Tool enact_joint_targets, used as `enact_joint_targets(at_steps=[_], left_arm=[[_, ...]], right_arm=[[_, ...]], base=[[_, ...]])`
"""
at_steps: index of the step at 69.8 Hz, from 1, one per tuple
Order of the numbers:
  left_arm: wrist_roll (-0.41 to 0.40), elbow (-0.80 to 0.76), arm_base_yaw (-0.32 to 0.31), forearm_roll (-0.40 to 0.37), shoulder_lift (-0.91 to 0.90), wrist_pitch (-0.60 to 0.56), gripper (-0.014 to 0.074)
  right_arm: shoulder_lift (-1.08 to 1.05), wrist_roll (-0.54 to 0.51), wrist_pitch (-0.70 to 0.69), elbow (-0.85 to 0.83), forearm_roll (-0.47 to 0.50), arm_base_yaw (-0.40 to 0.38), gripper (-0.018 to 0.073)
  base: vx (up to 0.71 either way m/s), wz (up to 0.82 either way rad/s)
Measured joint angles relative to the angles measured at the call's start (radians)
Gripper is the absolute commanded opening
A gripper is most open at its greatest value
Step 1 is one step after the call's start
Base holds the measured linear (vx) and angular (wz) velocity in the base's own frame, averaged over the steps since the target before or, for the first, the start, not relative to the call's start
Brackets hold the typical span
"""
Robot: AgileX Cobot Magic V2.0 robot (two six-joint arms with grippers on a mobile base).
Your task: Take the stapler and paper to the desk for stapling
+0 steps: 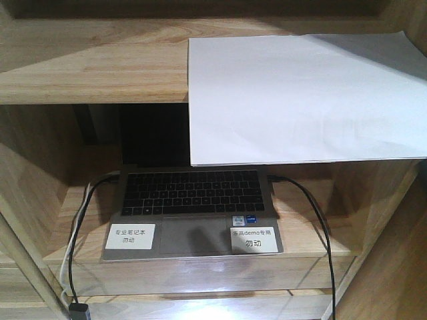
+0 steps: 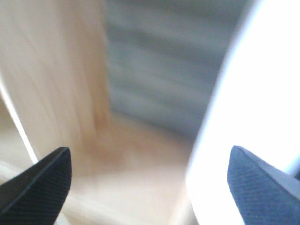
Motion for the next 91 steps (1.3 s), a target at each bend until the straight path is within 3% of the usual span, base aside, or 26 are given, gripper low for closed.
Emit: enact_joint_targets(at_steps=[10,25,56,76,91], left_arm=[[0.000,0.000,0.000,0.000,0.000,0.000,-0.0006],[0.000,0.000,0.000,0.000,0.000,0.000,-0.0006],[0.000,0.000,0.000,0.000,0.000,0.000,-0.0006],[0.000,0.000,0.000,0.000,0.000,0.000,-0.0006],[0.000,0.000,0.000,0.000,0.000,0.000,-0.0006]], right_arm=[[0.000,-0.004,0.040,0.052,0.006,0.126,0.0601],[0.023,-0.052,0.028,0.149,0.103,0.150,0.0587],[0.308,-0.449,-0.516,0.208,0.370,0.150,0.0586],[0.525,-0.441,-0.790,0.208,0.406,0.151,0.0586],[0.630,-0.410,-0.826,0.208,0.406,0.151,0.0586]], base=[[0.00,0.00],[0.00,0.00],[0.00,0.00],[0.00,0.00],[0.00,0.00]])
